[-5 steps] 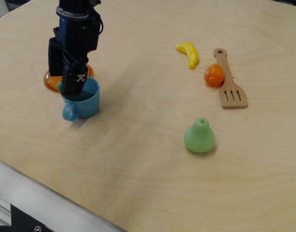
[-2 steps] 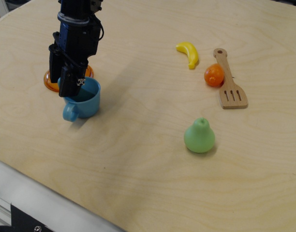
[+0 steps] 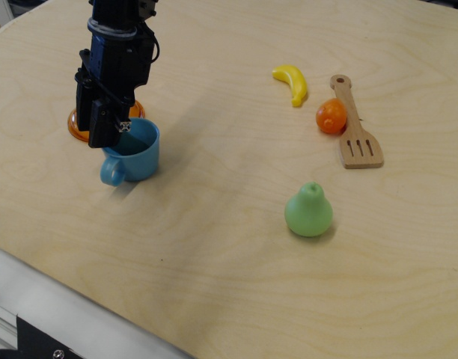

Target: Take cucumber out of cup

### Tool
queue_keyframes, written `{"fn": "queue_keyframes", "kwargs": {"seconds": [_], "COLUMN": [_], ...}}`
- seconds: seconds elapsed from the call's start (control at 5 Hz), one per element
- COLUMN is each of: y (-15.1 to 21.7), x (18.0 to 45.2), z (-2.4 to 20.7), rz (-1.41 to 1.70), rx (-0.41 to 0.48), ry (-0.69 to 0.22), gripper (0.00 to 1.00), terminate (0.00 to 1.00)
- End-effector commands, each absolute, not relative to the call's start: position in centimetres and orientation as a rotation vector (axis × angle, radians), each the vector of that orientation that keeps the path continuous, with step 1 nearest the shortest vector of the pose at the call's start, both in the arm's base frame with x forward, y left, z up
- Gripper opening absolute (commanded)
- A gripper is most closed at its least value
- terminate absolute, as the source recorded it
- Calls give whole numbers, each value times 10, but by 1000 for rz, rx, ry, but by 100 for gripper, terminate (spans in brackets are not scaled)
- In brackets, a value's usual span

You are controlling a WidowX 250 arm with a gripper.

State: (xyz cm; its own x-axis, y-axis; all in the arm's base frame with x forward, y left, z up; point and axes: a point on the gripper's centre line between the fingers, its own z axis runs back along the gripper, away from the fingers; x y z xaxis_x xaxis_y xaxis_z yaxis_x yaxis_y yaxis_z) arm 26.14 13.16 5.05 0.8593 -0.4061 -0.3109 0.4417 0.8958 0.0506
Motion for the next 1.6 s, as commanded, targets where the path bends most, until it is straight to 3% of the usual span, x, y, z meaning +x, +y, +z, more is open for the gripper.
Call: {"fn": "queue_keyframes", "kwargs": {"seconds": [0.0,0.2,0.4,0.6,1.2,1.4], "y": [133,126,115,101,49,42], "x": [267,266,274,294,353,363], "z": [105,126,145,148,89,74], "rz": [-397,-361,-377,-426,-642,-655], "rx": [197,232,189,128,-49,-38], "ry": [196,166,94,42,-55,-42], "gripper": [0,0,0,0,0,0], "terminate": [0,0,0,0,0,0]}}
